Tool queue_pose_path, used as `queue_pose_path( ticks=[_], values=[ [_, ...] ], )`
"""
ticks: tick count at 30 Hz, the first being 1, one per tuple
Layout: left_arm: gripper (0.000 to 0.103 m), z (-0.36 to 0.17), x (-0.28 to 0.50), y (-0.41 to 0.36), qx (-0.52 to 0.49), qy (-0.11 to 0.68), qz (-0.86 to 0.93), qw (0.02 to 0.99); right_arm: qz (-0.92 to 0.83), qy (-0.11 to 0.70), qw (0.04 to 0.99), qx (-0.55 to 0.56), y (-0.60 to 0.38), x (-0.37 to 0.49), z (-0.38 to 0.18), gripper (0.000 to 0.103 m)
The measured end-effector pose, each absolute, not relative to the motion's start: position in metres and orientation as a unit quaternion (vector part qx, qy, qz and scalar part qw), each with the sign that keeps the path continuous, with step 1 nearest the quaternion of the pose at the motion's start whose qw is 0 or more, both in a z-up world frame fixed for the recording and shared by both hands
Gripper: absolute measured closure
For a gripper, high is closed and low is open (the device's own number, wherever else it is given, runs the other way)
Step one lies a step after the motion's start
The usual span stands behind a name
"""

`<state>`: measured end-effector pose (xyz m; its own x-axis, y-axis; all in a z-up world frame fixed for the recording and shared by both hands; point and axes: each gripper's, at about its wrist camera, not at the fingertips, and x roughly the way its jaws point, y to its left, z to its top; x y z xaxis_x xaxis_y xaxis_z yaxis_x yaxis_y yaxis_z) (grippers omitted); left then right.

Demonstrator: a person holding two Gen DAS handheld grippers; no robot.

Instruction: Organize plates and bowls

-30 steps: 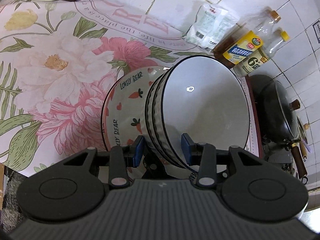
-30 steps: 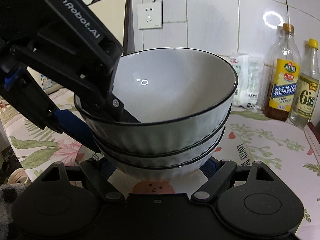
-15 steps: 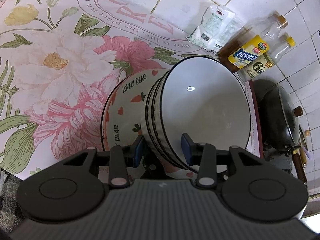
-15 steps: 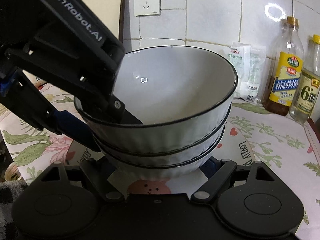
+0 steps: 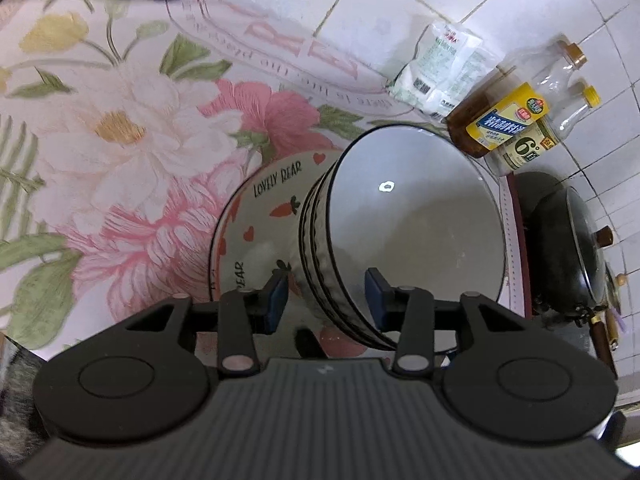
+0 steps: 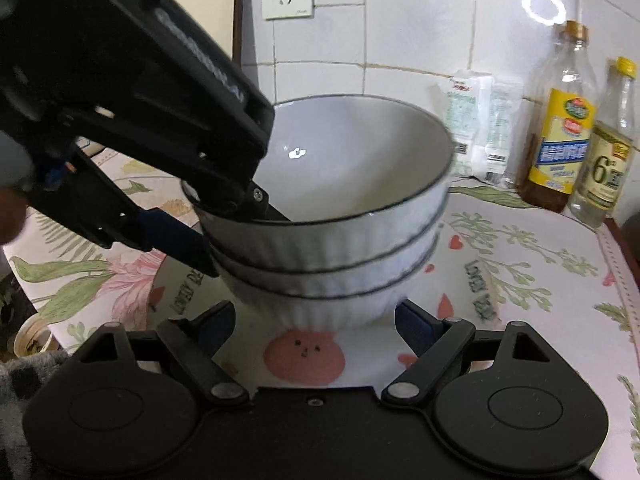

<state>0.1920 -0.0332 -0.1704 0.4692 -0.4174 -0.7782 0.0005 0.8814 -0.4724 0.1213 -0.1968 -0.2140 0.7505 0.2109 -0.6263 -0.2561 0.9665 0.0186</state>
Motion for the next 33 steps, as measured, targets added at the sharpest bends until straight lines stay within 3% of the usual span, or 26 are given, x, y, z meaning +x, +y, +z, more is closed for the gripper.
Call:
queue_pose_path(
  ticks=[2, 16, 19, 24, 28, 33],
  values=[
    [0.045, -0.158, 0.184, -0.035, -0.180, 0.485, -0.138, 0.845, 0.118, 0.349, 0.930, -0.004, -0.201, 0.112, -0.205, 0.013],
    [0.034, -0.076, 0.098, -0.021, -0.066, 0.376, -0.157, 0.911, 0.025, 0.366, 0.930, -0.004, -0.212, 0.045, -0.134, 0.008],
    [0.029, -0.059, 0.080, -0.016, -0.024, 0.371, -0.139, 0.918, 0.007, 0.331, 0.944, 0.007, -0.222, 0.028, -0.111, 0.009],
    [0.007, -0.034, 0.046, -0.001, 0.004, 0.321, -0.117, 0.940, 0.007, 0.324, 0.942, 0.085, -0.248, 0.015, -0.078, 0.009],
    [0.007, -0.015, 0.032, 0.007, -0.010, 0.319, -0.126, 0.939, 0.020, 0.357, 0.927, 0.114, -0.254, 0.012, -0.063, 0.008],
    [0.007, -0.005, 0.016, 0.012, -0.019, 0.313, -0.108, 0.943, 0.002, 0.344, 0.938, 0.050, -0.237, -0.006, -0.040, 0.006]
  ],
)
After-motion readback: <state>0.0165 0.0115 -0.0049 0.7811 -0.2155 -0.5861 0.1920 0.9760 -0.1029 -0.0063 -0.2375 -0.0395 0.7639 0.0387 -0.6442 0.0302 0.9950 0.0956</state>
